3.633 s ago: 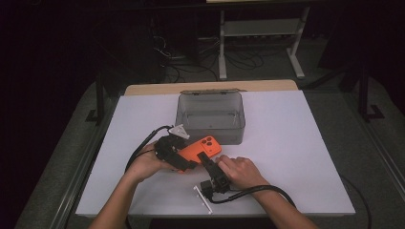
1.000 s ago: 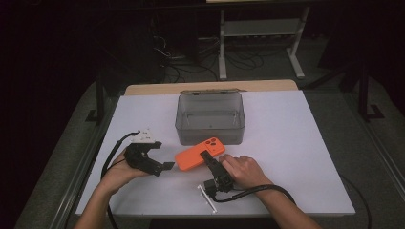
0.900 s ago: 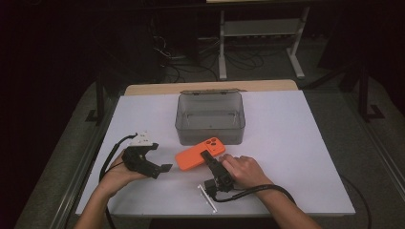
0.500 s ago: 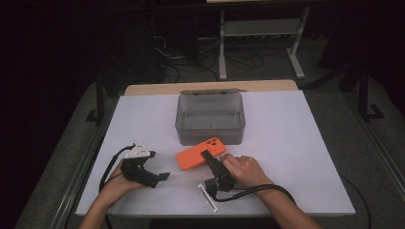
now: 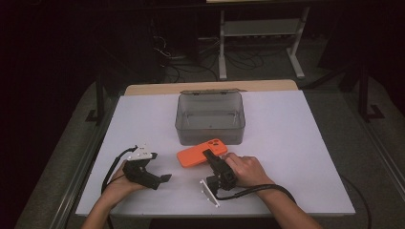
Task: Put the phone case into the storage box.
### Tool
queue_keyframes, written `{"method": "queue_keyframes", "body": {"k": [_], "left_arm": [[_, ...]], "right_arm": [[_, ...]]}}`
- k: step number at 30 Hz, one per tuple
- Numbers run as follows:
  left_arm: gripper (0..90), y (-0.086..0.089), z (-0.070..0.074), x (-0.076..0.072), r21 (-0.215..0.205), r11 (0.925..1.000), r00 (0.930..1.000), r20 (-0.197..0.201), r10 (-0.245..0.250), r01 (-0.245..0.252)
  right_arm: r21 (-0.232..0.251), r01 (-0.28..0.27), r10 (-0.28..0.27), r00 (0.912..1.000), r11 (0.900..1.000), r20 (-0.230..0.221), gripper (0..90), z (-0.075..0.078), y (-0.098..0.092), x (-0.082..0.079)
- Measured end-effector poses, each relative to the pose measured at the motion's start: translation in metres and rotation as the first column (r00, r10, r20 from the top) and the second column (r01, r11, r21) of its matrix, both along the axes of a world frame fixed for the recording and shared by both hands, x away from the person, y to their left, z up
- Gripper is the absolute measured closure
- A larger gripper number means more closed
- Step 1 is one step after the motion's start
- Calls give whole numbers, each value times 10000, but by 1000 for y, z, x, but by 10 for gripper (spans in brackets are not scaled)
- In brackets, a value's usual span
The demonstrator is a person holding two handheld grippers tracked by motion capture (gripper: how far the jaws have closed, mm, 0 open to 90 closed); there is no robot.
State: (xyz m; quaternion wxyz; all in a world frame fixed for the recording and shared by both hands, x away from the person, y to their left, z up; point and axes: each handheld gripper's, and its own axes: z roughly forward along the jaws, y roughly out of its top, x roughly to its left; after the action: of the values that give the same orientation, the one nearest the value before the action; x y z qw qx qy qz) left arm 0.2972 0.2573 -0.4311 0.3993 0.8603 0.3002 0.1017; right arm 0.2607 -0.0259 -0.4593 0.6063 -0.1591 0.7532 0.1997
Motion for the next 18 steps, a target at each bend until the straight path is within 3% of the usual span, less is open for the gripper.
{"method": "queue_keyframes", "body": {"k": [11,18], "left_arm": [[0,0,0,-1,-68,10000,10000,1,-61,61],[0,-2,0,-3,-109,9999,9998,206,19,-17]], "right_arm": [[630,241,-190,9966,9977,-801,795,6,-5,3],[1077,436,-275,9889,9932,-1463,795,12,-7,6]]}}
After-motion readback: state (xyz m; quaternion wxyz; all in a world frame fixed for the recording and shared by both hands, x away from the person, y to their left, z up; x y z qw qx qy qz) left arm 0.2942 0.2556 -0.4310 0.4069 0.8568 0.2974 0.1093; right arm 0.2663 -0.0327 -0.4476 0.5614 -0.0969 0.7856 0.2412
